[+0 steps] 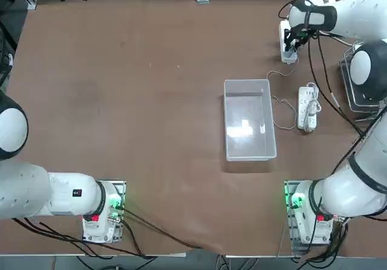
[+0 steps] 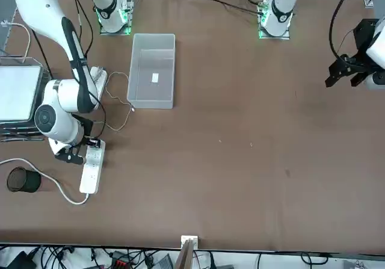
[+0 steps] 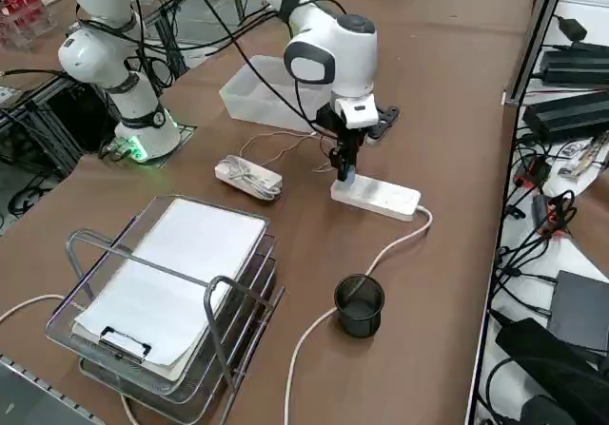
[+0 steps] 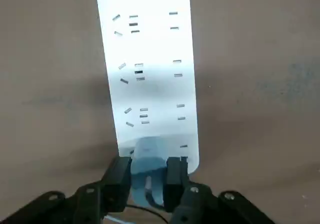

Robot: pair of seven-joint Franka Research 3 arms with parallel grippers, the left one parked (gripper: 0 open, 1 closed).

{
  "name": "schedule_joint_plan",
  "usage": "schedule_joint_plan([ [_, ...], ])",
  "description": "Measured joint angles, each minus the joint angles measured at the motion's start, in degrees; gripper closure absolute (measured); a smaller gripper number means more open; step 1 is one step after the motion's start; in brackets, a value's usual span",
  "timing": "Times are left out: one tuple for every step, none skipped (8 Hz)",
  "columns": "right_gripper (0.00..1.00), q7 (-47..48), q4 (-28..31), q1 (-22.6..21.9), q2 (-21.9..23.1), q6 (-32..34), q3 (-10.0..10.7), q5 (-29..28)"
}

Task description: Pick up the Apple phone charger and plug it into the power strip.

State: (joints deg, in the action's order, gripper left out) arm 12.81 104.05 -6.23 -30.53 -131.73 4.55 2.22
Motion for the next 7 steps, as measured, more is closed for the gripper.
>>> schedule_joint_plan([
  [0.46, -0.1, 0.0, 0.0, -0.4, -0.1, 0.0, 0.0],
  [0.29, -0.1, 0.0, 0.0, -0.8, -0.1, 0.0, 0.0],
  [0.2, -0.2, -0.5, 0.0, -0.8, 0.4, -0.1, 0.0],
  [0.17, -0.2, -1.6, 0.0, -0.7, 1.8, -0.1, 0.0],
  [0.08, -0.2, -2.8, 0.0, -0.4, 3.5, -0.1, 0.0],
  [0.07, -0.2, -3.9, 0.0, 0.0, 5.0, 0.0, 0.0],
  [0.02, -0.2, -4.7, 0.0, 0.7, 6.4, 0.0, 0.0],
])
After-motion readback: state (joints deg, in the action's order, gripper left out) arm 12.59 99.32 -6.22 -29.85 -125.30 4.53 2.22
